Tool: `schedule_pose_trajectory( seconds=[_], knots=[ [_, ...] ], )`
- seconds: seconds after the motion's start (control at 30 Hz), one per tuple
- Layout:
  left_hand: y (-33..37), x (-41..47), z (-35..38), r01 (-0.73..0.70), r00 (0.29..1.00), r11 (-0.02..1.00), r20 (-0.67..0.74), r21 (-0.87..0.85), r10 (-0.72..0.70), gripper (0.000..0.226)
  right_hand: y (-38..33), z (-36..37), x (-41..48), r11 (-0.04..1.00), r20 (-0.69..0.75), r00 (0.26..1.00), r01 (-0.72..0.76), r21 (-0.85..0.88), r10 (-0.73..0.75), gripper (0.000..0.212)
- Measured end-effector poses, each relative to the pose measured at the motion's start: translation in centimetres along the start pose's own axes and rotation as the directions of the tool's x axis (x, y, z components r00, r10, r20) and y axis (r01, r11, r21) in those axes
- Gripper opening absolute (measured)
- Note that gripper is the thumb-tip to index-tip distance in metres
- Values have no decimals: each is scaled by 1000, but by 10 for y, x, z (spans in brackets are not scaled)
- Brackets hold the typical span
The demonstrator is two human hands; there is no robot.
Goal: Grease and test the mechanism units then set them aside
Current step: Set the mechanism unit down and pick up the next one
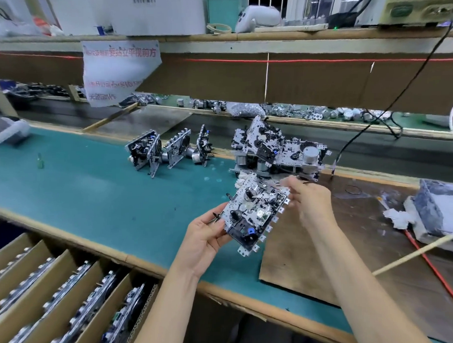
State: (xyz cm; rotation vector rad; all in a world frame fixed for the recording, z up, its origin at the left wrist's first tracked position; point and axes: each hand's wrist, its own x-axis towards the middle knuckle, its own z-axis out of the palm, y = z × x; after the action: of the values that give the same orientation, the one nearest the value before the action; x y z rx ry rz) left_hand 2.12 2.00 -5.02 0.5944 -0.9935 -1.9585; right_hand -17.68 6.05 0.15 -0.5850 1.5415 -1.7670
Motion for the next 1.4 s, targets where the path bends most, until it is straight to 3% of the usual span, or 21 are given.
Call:
schedule_pose_trajectory(
  seconds=[0.07,0.1,0.17,0.2,0.27,0.37,0.47,0.53,0.7,0.8,0.9,0.97,1.03,1.13,1.2,1.3,1.4],
  knots=[
    [7,-5,-6,-27,999,999,-42,-20,26,33,4,3,2,944,74,979,-201,261,188,30],
    [12,-8,-10,-39,997,999,-69,-26,38,31,6,6,0,902,162,944,-324,283,288,43],
    [23,-15,-21,-57,991,998,-124,-40,52,26,9,18,-9,899,332,866,-426,101,373,55],
    [30,-20,-28,-58,986,997,-160,-54,49,24,12,28,-16,938,396,858,-345,-29,327,54],
    [45,-33,-44,-51,968,995,-248,-91,27,28,13,57,-33,982,542,835,10,-187,95,53],
    [70,-63,-73,-74,911,989,-412,-125,17,32,15,107,-66,876,720,674,435,-207,-164,56],
    [93,-105,-107,-118,842,986,-538,-114,39,56,23,153,-97,804,812,523,582,-120,-258,47],
    [107,-138,-128,-143,796,985,-603,-97,57,59,32,181,-117,773,864,425,630,-69,-270,45],
    [130,-221,-170,-141,680,986,-733,-87,33,26,64,242,-163,755,931,302,654,-45,-205,36],
    [142,-258,-188,-34,592,997,-803,67,73,20,81,273,-192,786,958,237,618,-21,-161,26],
    [155,-291,-198,54,433,955,-869,292,241,18,94,303,-226,746,976,132,664,41,-171,29],
    [165,-315,-204,16,287,949,-911,314,296,17,102,325,-254,757,986,98,652,41,-137,38],
    [175,-345,-211,-12,195,948,-929,318,314,31,111,348,-283,793,994,85,610,5,-72,38],
    [184,-396,-225,33,192,923,-908,384,371,72,129,381,-326,809,1000,29,588,-7,-12,44],
    [184,-424,-232,56,235,900,-882,433,409,82,142,400,-354,810,999,-15,586,-15,29,46],
    [185,-446,-250,283,160,810,-858,513,488,37,162,422,-391,801,996,-29,596,-48,82,47],
    [189,-464,-273,335,38,782,-837,525,546,29,177,438,-422,821,988,-38,562,-104,152,42]
  ],
)
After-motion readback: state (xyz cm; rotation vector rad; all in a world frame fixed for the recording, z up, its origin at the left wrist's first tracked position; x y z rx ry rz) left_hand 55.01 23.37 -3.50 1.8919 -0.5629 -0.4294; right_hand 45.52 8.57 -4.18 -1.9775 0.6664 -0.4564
